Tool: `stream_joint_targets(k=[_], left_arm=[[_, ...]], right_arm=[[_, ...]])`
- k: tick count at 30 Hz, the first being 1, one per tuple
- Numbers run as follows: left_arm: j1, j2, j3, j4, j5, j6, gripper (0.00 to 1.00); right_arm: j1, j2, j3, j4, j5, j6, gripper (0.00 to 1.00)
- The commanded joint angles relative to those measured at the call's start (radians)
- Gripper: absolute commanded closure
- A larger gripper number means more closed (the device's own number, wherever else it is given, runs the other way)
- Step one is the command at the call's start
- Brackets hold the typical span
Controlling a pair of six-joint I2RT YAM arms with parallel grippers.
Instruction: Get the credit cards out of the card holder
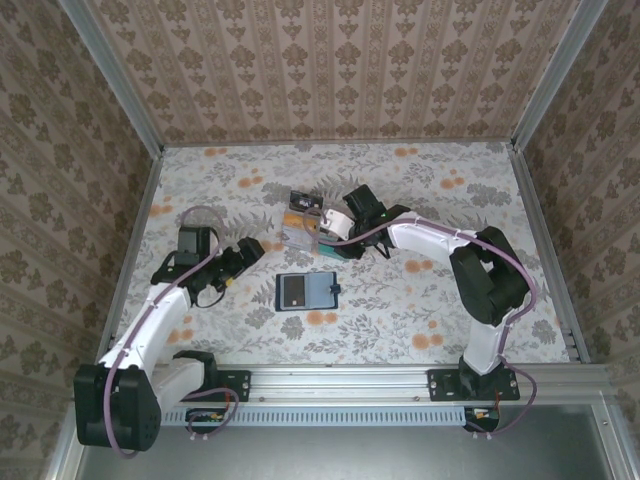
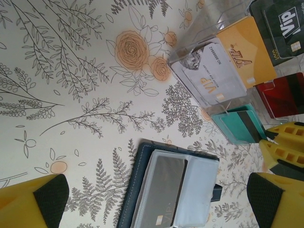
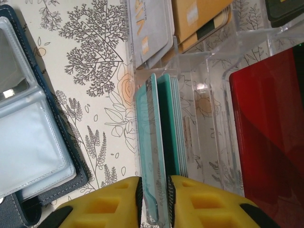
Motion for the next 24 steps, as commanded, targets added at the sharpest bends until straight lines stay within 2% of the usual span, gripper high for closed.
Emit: stream_joint_targets(k=[1,7,10,13,16,19,24], left_arm=[[0.008,-0.015,0.005,0.028,0.034,-0.015,0.00],[0.007,-0.020,-0.008,0.025,0.042,-0.019,0.00],[0.000,-0.027,-0.021,0.017,0.046,-0.016,0.00],[-0.008,-0.041,-0.040,-0.002,0.042,-0.007,0.00],[-0.016,-0.059,-0.064,-0.006,0.038,-0.007,0.00],[-0.029,-0.070,-0.092,0.003,0.032,-0.014,0.00],[-0.052,-0.071,-0.124,0.027,0.033,-0.022,0.00]], right_arm=[[-0.004,-0.055,0.024,-0.020,0.014,0.047,0.74],[0.016,-0.136,0.010,-0.032,0.050,0.179,0.70],[0.055,-0.191,-0.031,-0.002,0.088,0.311,0.62],[0.118,-0.253,-0.075,0.022,0.141,0.501,0.60],[0.193,-0.291,-0.113,0.019,0.112,0.653,0.57],[0.265,-0.264,-0.123,-0.004,0.166,0.820,0.55],[0.351,-0.159,-0.081,-0.039,0.143,1.029,0.54]])
